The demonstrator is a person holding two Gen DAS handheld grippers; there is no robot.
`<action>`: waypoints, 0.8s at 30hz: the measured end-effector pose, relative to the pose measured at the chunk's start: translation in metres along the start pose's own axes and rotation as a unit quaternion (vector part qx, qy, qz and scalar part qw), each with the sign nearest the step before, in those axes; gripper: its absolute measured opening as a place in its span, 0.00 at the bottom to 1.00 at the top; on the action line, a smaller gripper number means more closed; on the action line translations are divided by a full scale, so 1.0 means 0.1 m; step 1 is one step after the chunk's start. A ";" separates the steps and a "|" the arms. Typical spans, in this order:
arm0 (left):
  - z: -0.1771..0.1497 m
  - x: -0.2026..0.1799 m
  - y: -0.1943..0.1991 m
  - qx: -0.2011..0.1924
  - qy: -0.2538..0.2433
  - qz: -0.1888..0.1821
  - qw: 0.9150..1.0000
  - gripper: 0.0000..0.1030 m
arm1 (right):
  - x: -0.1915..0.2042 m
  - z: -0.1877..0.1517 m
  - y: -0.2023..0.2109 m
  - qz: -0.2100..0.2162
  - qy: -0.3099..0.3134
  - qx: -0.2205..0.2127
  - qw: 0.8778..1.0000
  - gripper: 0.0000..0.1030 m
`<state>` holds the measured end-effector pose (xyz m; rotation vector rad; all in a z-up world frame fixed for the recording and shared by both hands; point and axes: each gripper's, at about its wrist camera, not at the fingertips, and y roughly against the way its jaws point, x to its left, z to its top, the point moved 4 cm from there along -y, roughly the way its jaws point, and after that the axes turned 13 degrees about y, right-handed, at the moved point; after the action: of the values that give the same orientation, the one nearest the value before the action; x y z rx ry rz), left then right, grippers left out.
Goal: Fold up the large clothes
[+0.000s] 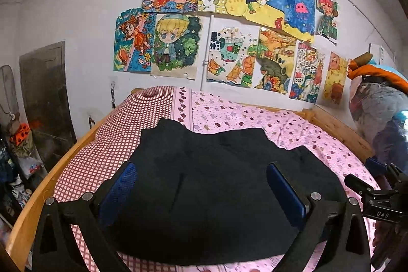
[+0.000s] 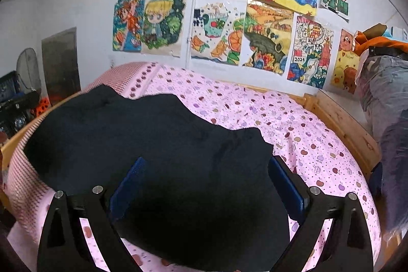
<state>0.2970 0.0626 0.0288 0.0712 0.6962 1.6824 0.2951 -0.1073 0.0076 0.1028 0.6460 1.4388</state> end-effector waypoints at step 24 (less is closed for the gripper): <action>-0.25 -0.30 0.94 -0.021 -0.088 -0.025 0.996 1.00 | 0.09 -0.09 1.12 0.075 0.020 -0.065 0.995 0.92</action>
<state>0.2123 0.0185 0.0631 0.1680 0.5262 1.6209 0.1921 -0.0840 0.0468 0.0195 0.5850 1.6270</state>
